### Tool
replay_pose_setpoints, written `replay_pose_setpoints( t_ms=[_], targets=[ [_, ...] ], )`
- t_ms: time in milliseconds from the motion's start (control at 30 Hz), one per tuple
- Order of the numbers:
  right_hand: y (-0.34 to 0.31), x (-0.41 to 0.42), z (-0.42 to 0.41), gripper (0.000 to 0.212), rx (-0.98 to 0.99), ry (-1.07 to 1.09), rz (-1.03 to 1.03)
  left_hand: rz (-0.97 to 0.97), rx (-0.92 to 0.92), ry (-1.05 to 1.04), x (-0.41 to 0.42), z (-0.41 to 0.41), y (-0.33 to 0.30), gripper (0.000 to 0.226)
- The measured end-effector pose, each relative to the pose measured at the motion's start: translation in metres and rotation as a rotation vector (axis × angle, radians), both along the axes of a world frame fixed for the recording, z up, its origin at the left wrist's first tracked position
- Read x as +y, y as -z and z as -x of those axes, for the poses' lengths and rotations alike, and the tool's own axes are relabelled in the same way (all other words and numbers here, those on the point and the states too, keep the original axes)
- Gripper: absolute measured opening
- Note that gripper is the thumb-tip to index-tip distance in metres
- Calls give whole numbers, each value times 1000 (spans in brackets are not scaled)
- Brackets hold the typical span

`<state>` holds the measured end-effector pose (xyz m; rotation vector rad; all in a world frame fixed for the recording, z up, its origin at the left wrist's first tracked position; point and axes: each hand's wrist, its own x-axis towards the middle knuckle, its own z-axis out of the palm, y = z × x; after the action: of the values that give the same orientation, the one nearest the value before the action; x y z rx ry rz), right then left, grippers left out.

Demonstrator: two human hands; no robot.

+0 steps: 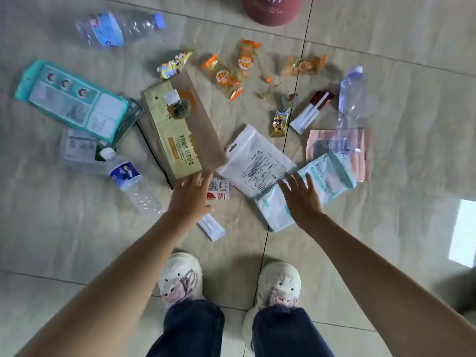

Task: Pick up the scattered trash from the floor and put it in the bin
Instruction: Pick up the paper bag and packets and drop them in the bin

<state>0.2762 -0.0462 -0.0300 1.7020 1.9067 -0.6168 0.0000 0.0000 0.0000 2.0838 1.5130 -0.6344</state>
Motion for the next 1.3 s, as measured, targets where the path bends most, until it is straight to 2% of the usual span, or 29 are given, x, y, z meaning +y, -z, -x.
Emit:
replay_pose_setpoints(
  t_ms=[100,167,267,333,367,433,567,600,633,733,867,1000,1033,1100,1167,1233,1300],
  targets=[
    [21,8,-5,70,-13,33,-28,-8,41,21,3,-3,24,91],
    [30,14,-13,69,10,38,-68,6,67,8,4,-3,37,80],
    [37,16,-26,52,53,60,5,7,100,26,2,-2,46,67],
    [36,15,-36,47,9,24,27,5,56,-23,0,0,45,65],
    [32,15,-36,44,58,91,54,-1,11,-88,0,1,39,64],
    [15,17,-30,34,170,288,38,-28,-117,-335,5,4,28,61],
    [-11,44,-19,31,288,456,-99,63,-446,-1104,42,11,8,55],
    [-9,50,-18,31,303,540,-109,49,-468,-1270,55,13,8,59],
    [-5,57,-16,32,314,613,-109,24,-411,-1378,68,17,10,69],
    [11,74,-5,37,350,777,-100,28,-163,-1442,96,31,28,86],
    [33,81,16,40,203,835,-75,86,-147,-1462,106,34,51,84],
    [43,69,42,54,101,834,-125,-27,16,-1432,102,29,58,97],
    [45,64,47,57,106,851,-132,-62,13,-1460,101,30,58,101],
    [47,58,52,56,145,929,-140,-59,-108,-1604,99,31,58,99],
    [47,51,52,45,188,964,-111,-11,-254,-1724,98,36,56,88],
    [39,45,48,31,248,965,-27,73,-355,-1738,98,39,48,77],
    [25,39,42,28,298,1002,36,135,-435,-1761,97,42,37,63]
  ],
)
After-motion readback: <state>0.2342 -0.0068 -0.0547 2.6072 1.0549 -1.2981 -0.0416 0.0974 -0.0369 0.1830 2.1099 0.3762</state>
